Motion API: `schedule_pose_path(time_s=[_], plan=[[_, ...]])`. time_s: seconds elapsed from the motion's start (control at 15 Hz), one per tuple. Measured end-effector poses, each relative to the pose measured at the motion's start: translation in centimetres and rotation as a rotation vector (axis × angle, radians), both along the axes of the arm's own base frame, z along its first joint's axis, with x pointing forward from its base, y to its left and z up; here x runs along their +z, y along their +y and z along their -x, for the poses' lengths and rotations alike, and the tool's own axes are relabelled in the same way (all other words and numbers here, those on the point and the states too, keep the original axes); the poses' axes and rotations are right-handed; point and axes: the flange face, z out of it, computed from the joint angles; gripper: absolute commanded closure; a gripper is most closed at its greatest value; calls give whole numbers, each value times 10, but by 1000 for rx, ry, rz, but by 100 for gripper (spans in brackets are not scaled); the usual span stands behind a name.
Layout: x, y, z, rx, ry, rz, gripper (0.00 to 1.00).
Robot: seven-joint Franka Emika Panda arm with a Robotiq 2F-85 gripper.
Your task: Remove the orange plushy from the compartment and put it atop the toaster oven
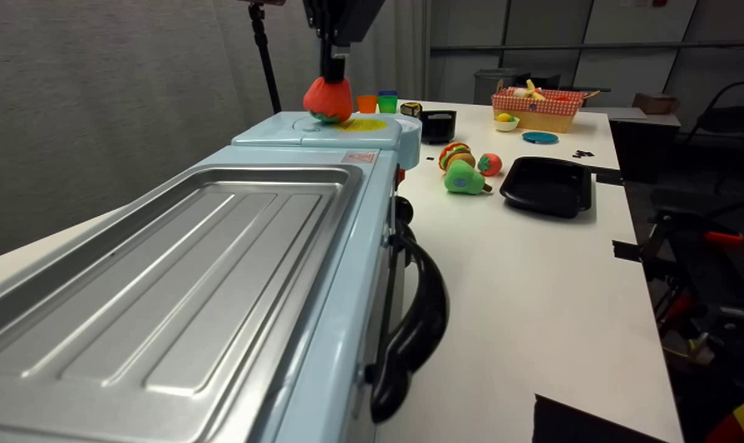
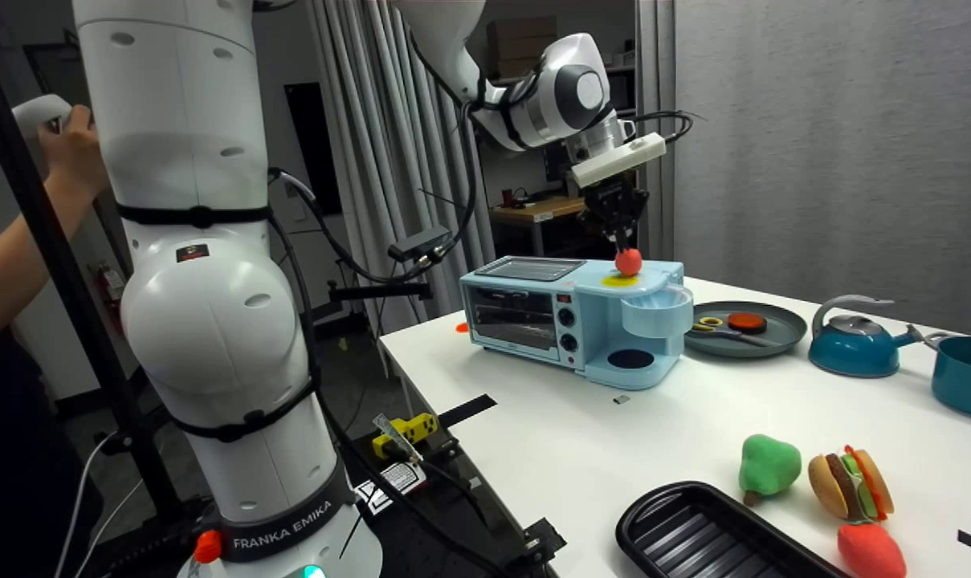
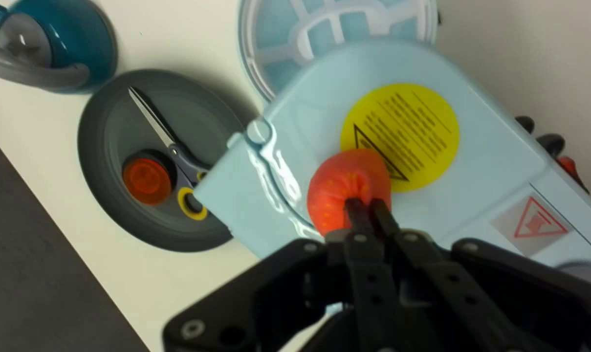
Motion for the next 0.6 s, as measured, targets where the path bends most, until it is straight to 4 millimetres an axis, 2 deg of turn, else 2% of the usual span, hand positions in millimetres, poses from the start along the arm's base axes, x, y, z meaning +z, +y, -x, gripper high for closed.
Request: schedule_pose_path(time_s=[0.13,0.27,0.6], plan=[[4,26,4,26,7,-49,98],[5,44,6,47,18,-87,98],[-6,60,8,65,64,-157,98]])
